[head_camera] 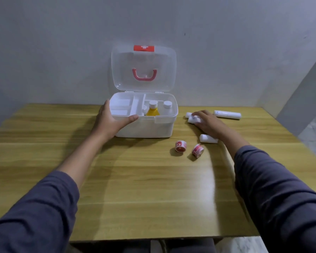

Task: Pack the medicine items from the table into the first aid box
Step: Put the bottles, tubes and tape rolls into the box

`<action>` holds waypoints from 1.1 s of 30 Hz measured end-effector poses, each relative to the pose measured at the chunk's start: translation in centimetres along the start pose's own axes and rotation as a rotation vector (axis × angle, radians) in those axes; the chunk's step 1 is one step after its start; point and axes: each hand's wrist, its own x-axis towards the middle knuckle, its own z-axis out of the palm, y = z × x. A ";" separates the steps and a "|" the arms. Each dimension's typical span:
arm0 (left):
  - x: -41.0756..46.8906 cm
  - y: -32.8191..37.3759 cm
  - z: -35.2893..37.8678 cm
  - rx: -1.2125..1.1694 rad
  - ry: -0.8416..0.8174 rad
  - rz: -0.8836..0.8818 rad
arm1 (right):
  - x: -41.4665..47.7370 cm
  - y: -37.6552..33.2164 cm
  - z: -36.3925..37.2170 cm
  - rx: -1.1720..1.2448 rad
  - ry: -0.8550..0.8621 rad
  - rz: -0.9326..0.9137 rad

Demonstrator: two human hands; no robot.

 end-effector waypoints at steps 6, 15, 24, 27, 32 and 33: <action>0.2 -0.2 0.2 -0.013 0.014 0.032 | 1.9 0.6 0.4 -0.025 0.007 0.075; -0.1 0.0 0.3 -0.048 0.008 0.042 | 1.4 -2.2 -2.4 0.282 0.338 -0.031; -0.7 0.7 0.1 -0.068 0.001 0.011 | 1.6 -11.8 -6.2 0.825 0.486 -0.260; -0.8 0.8 0.2 -0.051 0.008 0.017 | 2.5 -12.9 -4.7 0.879 0.410 -0.228; -0.7 0.6 0.4 -0.037 0.018 0.016 | 3.2 -12.9 -2.3 0.838 0.294 -0.162; -0.7 0.6 0.4 -0.037 0.021 0.015 | 3.3 -12.8 -2.0 0.816 0.274 -0.145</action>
